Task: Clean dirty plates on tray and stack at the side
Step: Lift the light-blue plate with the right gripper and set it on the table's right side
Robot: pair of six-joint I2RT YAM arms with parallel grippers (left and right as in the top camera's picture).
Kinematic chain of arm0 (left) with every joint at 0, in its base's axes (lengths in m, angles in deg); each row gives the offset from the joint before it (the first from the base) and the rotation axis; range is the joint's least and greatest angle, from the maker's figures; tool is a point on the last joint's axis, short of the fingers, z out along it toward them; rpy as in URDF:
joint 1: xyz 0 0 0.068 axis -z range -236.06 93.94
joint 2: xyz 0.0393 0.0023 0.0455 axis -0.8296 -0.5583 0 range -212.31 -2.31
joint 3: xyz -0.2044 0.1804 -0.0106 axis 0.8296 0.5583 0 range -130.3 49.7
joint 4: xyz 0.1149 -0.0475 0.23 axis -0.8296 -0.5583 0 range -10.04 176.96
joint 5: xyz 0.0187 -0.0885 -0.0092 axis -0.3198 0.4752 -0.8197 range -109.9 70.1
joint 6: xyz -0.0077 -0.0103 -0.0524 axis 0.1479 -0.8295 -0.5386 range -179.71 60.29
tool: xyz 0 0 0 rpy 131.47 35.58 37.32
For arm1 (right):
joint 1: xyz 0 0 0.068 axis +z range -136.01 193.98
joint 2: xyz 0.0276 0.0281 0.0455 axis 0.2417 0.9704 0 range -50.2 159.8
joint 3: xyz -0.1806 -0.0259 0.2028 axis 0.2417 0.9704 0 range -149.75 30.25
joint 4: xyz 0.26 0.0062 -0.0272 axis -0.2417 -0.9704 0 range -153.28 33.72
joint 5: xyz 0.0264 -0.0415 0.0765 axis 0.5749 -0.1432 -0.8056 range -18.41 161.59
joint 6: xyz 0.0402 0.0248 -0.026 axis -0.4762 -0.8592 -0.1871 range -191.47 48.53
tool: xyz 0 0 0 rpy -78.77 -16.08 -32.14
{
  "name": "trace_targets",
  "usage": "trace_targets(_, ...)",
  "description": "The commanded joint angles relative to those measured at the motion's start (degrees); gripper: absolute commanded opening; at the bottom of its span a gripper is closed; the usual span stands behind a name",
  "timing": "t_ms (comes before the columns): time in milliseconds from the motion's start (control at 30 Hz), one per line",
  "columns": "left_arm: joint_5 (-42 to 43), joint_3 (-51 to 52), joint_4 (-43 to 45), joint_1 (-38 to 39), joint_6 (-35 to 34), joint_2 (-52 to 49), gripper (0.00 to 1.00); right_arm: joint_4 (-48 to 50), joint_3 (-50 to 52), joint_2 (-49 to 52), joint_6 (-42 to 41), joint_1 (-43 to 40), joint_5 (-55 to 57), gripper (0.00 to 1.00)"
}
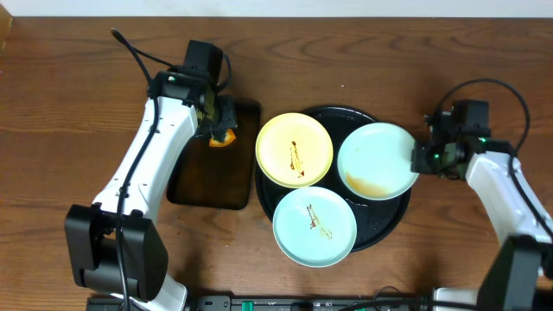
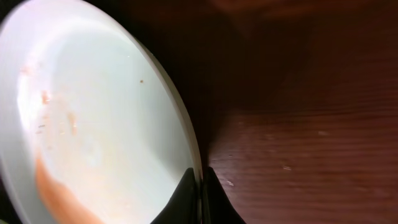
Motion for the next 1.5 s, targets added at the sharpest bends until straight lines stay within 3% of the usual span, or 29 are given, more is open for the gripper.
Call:
trace_targets(0,0.55,0.28,-0.24,-0.24,-0.31,0.07,0.07,-0.76,-1.75,-5.44,-0.57,0.55,7.82,0.01)
trace_targets(267,0.55,1.7,-0.24,-0.24,-0.31,0.04,0.08,-0.9,-1.75,-12.72,-0.26,8.66,24.24,0.01)
trace_targets(767,0.52,1.77,-0.22,-0.24,-0.31,0.04,0.08,0.09,-1.73,-13.2,0.92,34.05,57.35,0.01)
trace_targets(1467,0.52,1.77,-0.02,-0.24,-0.31,0.04,0.08,3.67,-1.73,-13.2,3.3,35.71,67.58,0.01)
